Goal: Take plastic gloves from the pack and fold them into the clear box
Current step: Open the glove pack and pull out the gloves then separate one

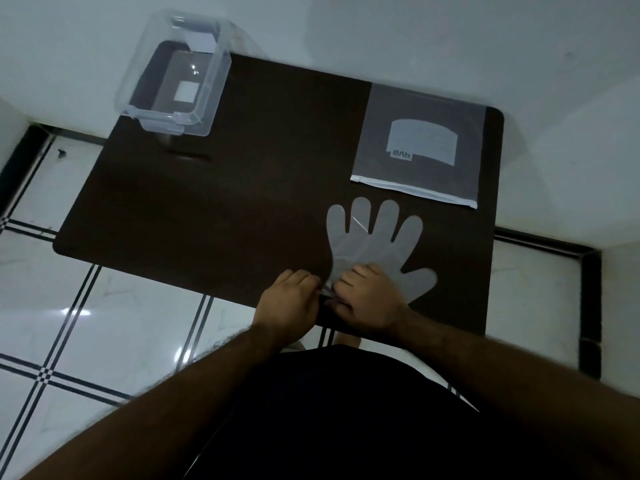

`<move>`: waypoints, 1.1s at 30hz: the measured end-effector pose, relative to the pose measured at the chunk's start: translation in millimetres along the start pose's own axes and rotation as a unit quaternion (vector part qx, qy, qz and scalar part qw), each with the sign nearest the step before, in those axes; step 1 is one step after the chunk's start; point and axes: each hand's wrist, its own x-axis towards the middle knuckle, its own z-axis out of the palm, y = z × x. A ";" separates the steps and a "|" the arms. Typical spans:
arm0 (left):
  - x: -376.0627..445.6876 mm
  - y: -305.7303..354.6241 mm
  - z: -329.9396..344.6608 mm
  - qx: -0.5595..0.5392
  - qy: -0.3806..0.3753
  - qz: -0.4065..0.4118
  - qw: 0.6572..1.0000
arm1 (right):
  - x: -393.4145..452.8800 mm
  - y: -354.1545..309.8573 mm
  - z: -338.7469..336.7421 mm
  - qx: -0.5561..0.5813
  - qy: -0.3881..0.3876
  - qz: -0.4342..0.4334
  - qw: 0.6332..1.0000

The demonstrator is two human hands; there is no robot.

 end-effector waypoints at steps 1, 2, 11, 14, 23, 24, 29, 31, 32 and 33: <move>-1.8 -1.9 -0.2 -0.006 0.002 -0.017 1.000 | 1.1 -4.5 2.7 0.003 -0.002 0.018 1.000; -3.6 -3.8 -0.8 -0.009 0.002 -0.027 1.000 | 2.8 -7.4 5.0 0.004 -0.008 0.035 0.999; -8.7 -8.3 0.7 -0.109 -0.024 -0.107 0.988 | 5.9 -19.0 11.2 0.064 -0.020 0.134 0.989; -2.7 -0.1 3.7 -0.194 -0.034 -0.173 0.965 | 5.0 -16.9 8.4 0.109 -0.006 0.165 0.980; 24.3 17.2 16.2 -0.337 0.006 -0.385 0.859 | 2.1 -9.8 -1.4 0.154 0.000 0.187 0.970; 24.7 15.6 16.7 -0.331 0.013 -0.392 0.858 | 3.9 -9.6 -1.2 0.135 -0.013 0.178 0.975; 23.7 10.6 13.7 -0.336 0.020 -0.421 0.842 | 19.1 -9.8 -1.5 0.079 -0.058 0.143 0.985; 23.8 8.9 12.1 -0.335 0.020 -0.419 0.844 | 21.6 -8.6 -1.7 0.077 -0.054 0.129 0.987; 24.1 8.5 11.4 -0.337 0.015 -0.417 0.844 | 21.7 -7.9 -1.8 0.080 -0.054 0.127 0.987; 24.5 8.9 11.4 -0.341 0.011 -0.415 0.844 | 21.1 -7.7 -2.1 0.085 -0.054 0.130 0.986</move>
